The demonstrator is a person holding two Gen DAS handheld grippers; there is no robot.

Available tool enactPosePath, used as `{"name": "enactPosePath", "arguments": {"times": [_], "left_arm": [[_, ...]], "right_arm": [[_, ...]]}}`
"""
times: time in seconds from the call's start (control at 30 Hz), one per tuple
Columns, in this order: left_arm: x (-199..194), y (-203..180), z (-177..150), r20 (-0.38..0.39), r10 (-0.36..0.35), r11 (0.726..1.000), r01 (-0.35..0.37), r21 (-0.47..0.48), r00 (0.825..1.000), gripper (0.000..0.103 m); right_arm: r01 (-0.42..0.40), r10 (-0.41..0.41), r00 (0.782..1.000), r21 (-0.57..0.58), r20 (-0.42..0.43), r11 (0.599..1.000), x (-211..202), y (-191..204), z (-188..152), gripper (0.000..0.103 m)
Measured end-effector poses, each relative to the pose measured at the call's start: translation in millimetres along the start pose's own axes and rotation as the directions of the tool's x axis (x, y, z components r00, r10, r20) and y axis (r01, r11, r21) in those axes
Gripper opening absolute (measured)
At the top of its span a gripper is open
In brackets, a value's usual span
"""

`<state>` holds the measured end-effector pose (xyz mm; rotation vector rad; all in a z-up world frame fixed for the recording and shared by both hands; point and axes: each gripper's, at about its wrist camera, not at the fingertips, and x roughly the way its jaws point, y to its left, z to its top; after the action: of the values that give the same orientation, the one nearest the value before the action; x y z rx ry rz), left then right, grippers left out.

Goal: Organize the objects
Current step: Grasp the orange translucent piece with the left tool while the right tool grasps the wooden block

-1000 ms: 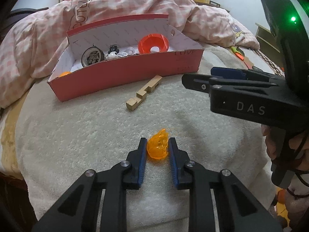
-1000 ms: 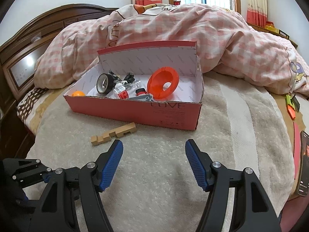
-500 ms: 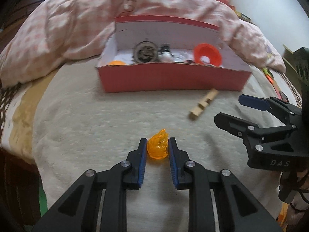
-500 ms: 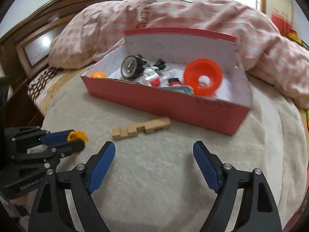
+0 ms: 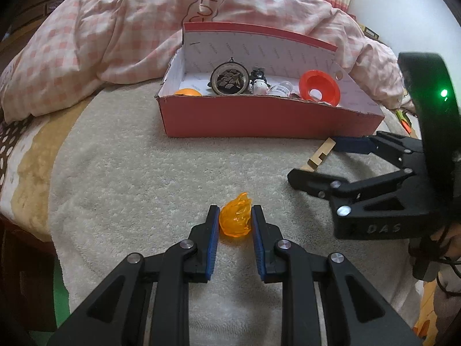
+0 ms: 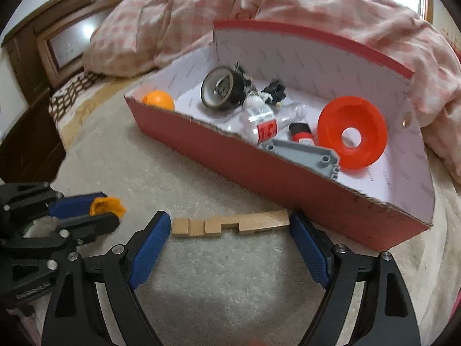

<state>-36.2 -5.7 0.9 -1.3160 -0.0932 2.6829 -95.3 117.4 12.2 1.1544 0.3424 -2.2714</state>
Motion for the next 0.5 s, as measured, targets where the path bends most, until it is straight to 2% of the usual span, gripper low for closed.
{"name": "enactPosePath", "arguments": {"times": [0.1,0.27,0.4,0.5], "left_arm": [[0.3,-0.1,-0.1,0.001,0.002,1.0,-0.002,0.002,1.0,0.021],[-0.5,0.5,0.0,0.002,0.0,1.0,0.0,0.0,1.0,0.021],[-0.8,1.0,0.3,0.004,-0.005,1.0,0.005,-0.001,1.0,0.021],[-0.7,0.8,0.7,0.005,-0.004,1.0,0.004,0.002,1.0,0.021]], "right_arm": [[0.016,-0.017,1.0,-0.043,-0.003,0.999,2.0,4.9,-1.2,0.09],[0.017,-0.017,1.0,-0.033,0.01,0.999,2.0,4.9,-2.7,0.09],[0.045,-0.045,0.999,0.004,0.022,0.999,-1.4,2.9,-4.1,0.079],[0.036,-0.037,0.999,0.049,0.032,0.998,-5.8,-2.3,-6.2,0.079]]}}
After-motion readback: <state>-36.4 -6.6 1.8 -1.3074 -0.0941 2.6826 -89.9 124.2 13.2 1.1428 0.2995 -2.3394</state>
